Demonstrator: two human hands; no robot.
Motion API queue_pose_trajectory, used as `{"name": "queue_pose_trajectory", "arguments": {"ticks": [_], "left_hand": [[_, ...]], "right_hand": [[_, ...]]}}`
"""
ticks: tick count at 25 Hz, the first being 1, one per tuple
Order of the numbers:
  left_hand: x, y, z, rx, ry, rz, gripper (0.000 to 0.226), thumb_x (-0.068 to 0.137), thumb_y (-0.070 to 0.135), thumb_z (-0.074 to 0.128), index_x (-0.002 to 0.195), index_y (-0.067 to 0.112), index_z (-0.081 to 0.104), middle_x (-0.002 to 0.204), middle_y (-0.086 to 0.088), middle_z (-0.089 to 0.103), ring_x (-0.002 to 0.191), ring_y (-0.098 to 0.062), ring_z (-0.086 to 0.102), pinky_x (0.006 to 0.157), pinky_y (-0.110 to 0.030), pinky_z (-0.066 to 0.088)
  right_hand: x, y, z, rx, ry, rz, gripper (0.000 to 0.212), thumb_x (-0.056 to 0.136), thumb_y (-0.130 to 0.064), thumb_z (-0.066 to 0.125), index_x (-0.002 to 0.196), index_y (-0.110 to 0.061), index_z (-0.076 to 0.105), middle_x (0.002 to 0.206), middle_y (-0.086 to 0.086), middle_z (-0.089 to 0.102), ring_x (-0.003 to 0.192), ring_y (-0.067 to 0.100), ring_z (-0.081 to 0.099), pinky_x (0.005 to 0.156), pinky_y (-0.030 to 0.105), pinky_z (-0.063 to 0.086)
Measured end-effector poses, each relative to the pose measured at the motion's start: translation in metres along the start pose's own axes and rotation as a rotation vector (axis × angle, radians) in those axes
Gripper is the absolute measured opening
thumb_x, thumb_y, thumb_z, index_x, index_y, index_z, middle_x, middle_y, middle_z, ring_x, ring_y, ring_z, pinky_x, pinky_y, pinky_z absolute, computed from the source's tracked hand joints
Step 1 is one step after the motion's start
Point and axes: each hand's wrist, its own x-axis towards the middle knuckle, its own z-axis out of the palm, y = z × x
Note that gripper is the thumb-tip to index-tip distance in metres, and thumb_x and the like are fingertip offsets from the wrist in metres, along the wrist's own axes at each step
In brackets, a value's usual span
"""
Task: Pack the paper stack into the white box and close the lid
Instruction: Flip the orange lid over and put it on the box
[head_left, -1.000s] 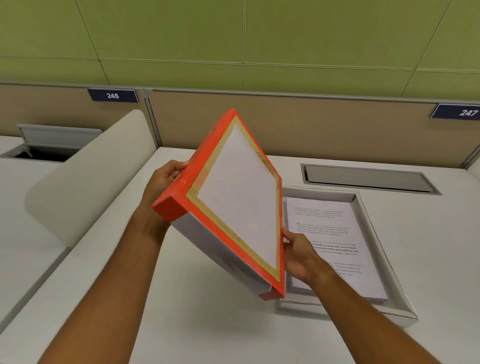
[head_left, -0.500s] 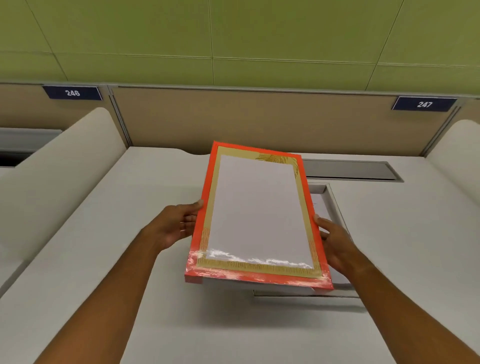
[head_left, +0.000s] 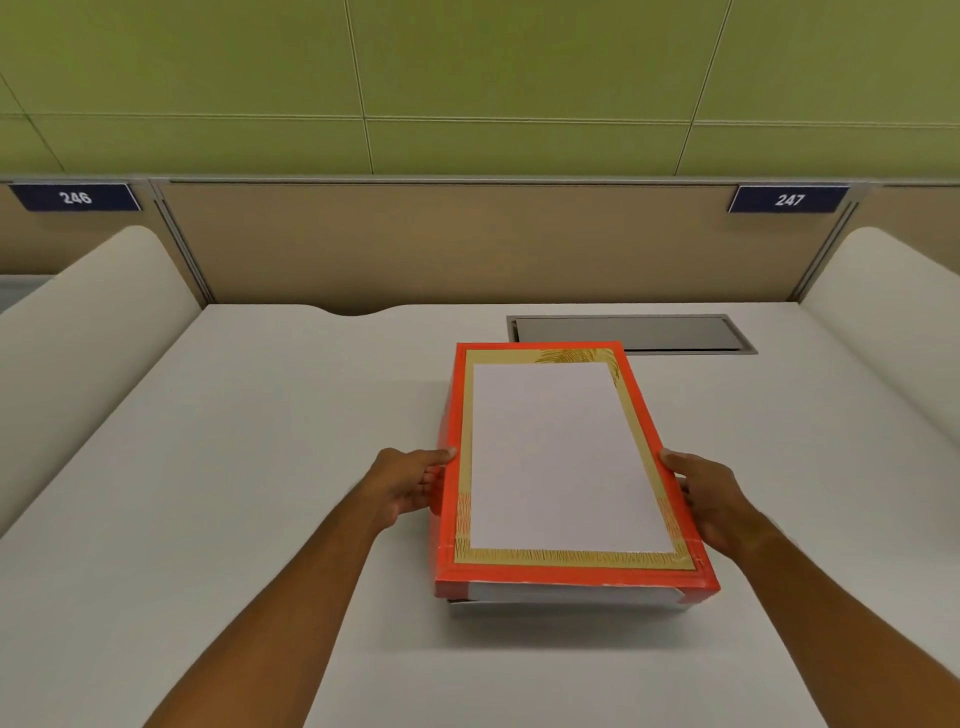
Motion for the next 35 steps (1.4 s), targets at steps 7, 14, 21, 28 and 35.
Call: {"name": "queue_pose_trajectory", "arguments": {"ticks": [7,14,21,28,35], "left_hand": [[0.005,-0.016,0.012,-0.008,0.055,-0.027,0.043,0.077,0.028,0.08,0.106,-0.002,0.067,0.094,-0.017,0.076,0.079,-0.029,0.076,0.071,-0.039,0.062],[0.01,-0.017,0.017,-0.007,0.086,-0.053,0.037,0.082,0.028,0.075,0.104,0.0,0.066,0.096,-0.017,0.075,0.085,-0.03,0.074,0.081,-0.044,0.06],[0.01,-0.011,0.022,0.066,0.084,-0.145,0.03,0.086,0.024,0.071,0.101,-0.001,0.064,0.091,-0.018,0.072,0.078,-0.029,0.072,0.06,-0.037,0.059],[0.023,0.004,0.026,0.093,0.202,-0.05,0.022,0.08,0.005,0.076,0.098,-0.006,0.067,0.09,-0.019,0.074,0.077,-0.029,0.075,0.066,-0.039,0.062],[0.039,0.003,0.026,0.133,0.259,-0.087,0.02,0.077,-0.002,0.077,0.094,-0.007,0.069,0.09,-0.02,0.074,0.076,-0.029,0.074,0.072,-0.04,0.063]], "right_hand": [[0.016,0.006,-0.002,-0.113,-0.014,0.002,0.036,0.101,-0.033,0.046,0.121,-0.007,0.059,0.116,0.02,0.065,0.102,0.04,0.064,0.082,0.047,0.053],[0.026,0.006,-0.003,-0.166,-0.042,0.049,0.034,0.101,-0.034,0.047,0.116,-0.007,0.06,0.115,0.022,0.065,0.102,0.041,0.065,0.088,0.051,0.054],[0.032,-0.002,-0.006,-0.221,-0.056,0.12,0.03,0.098,-0.028,0.054,0.115,-0.005,0.06,0.105,0.019,0.067,0.088,0.035,0.066,0.077,0.046,0.056],[0.049,-0.021,-0.006,-0.281,0.032,0.04,0.02,0.089,-0.014,0.069,0.1,0.002,0.066,0.102,0.018,0.072,0.088,0.034,0.072,0.085,0.048,0.06],[0.054,-0.024,-0.009,-0.202,-0.007,0.133,0.02,0.087,-0.002,0.069,0.104,0.007,0.066,0.104,0.023,0.07,0.085,0.033,0.072,0.081,0.044,0.06]]}}
